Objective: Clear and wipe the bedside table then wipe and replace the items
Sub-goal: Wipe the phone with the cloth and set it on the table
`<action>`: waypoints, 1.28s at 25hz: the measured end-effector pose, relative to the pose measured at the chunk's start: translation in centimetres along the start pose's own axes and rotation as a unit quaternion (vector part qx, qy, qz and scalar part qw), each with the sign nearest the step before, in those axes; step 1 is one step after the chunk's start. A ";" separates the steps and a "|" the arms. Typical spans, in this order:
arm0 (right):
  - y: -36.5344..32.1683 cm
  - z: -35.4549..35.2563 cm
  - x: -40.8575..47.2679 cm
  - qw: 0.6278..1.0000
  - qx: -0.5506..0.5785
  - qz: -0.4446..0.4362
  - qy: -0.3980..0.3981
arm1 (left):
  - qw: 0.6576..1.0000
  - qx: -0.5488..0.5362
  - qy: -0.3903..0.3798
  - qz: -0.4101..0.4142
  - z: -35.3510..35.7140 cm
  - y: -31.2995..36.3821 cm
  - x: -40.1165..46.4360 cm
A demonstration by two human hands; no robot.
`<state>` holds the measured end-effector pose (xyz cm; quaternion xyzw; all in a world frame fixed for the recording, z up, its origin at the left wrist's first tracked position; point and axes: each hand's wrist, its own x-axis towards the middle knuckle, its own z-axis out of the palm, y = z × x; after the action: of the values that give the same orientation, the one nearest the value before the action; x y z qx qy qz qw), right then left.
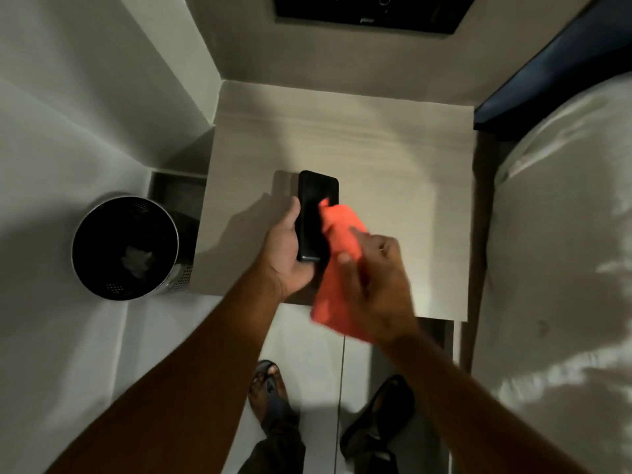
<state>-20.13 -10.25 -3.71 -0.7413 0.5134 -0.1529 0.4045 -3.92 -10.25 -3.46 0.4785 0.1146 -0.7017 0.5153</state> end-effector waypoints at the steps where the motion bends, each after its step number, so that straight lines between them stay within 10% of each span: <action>1: -1.2 0.9 -1.1 0.999 -0.029 -0.027 -0.024 | 1.000 0.002 -0.012 -0.006 0.0 -0.5 0.3; 8: -2.1 -0.8 8.3 0.992 -0.102 0.047 0.050 | 0.998 -0.003 -0.059 0.000 0.9 -4.7 -0.7; 13: -2.6 0.4 -3.6 0.989 -0.111 -0.018 -0.093 | 0.999 -0.042 0.007 0.008 0.4 -2.0 0.3; 23: -3.6 1.5 3.7 0.996 -0.090 -0.008 -0.003 | 0.999 -0.036 -0.014 0.019 0.8 -2.2 0.6; 28: 1.0 -0.5 -0.9 0.984 -0.152 0.016 -0.091 | 0.987 0.136 0.014 0.080 -1.5 2.7 0.5; 32: 3.2 -1.9 2.5 0.953 -0.286 0.103 0.001 | 0.884 0.419 0.115 0.175 -3.5 7.7 1.0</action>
<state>-22.32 -13.78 -5.48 -0.7687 0.6096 0.0418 0.1888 4.41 -11.91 -3.50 0.7394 -0.2174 -0.5228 0.3644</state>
